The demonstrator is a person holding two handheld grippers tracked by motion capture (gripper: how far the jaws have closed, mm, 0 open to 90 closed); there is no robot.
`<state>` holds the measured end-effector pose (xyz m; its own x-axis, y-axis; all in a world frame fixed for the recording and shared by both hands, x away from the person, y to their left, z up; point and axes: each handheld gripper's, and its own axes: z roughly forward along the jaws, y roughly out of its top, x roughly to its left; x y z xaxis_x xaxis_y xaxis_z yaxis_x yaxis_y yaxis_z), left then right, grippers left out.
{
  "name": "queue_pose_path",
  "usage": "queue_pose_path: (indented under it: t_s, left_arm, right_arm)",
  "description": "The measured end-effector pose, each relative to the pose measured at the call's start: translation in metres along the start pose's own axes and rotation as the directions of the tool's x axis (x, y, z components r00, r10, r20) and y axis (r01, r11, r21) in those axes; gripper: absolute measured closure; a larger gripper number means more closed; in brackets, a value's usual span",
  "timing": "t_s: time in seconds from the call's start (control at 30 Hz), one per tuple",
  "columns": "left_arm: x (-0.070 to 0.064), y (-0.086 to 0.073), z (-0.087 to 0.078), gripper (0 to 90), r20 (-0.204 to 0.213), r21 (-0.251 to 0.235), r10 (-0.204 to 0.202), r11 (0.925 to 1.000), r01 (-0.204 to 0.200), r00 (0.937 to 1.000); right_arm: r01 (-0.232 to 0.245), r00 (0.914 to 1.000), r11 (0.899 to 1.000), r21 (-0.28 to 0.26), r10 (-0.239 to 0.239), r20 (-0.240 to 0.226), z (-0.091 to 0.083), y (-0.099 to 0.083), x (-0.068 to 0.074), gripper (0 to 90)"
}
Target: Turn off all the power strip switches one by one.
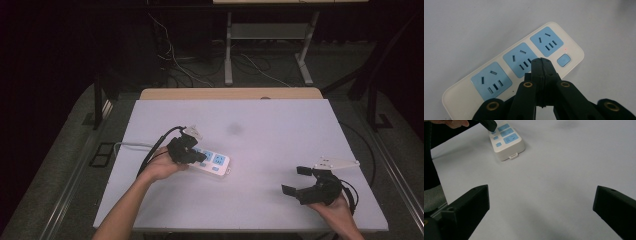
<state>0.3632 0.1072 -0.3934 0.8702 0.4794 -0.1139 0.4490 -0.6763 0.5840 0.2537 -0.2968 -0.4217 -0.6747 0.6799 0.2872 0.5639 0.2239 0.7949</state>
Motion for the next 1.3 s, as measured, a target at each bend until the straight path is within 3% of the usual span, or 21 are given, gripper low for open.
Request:
queue_pose_path:
  t_s: [0.7, 1.3]
  left_arm:
    - [-0.002, -0.002, 0.010, 89.0, 0.004, 0.043, 0.015, 0.9990, -0.015, 0.9999]
    - [0.002, -0.005, 0.011, 88.8, 0.028, 0.029, -0.021, 0.9994, 0.021, 0.9994]
  right_arm:
    - [0.004, 1.0000, 1.000, 0.003, -0.004, -0.001, 0.000, 0.000, 0.000, 0.5]
    - [0.006, 1.0000, 1.000, 0.001, -0.006, 0.003, 0.000, 0.000, 0.000, 0.5]
